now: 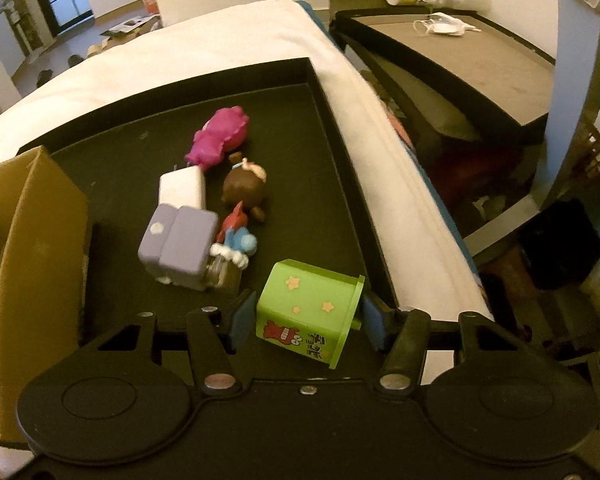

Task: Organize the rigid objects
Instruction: 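Lift the green cup with the right gripper toward the cardboard box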

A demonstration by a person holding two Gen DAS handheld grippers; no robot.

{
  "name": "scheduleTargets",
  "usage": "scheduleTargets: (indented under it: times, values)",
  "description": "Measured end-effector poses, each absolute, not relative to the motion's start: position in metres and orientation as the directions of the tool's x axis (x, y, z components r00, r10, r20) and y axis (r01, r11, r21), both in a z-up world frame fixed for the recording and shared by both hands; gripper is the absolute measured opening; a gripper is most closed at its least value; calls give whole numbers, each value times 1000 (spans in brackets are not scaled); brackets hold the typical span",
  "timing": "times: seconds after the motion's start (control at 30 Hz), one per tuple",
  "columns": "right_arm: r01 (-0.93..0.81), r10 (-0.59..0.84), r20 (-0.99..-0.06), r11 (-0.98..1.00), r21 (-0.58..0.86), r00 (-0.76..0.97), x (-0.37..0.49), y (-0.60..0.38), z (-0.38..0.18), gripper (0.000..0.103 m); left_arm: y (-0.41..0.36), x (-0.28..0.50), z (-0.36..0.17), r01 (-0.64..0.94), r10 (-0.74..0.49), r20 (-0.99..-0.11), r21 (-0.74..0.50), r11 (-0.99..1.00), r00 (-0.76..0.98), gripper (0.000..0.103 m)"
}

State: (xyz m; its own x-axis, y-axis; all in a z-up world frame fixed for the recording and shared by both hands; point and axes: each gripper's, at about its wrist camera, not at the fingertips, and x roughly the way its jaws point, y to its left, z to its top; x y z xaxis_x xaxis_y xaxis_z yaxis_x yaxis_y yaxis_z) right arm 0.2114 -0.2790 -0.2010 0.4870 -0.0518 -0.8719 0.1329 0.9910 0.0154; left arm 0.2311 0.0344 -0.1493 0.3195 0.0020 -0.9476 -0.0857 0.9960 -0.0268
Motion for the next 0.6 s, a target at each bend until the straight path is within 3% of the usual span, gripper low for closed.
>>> scheduleTargets:
  times: [0.6]
  values:
    - [121, -68, -871, 993, -10, 487, 204, -284, -208, 56, 36, 239, -170, -122, 27, -969, -4, 993, 247, 10]
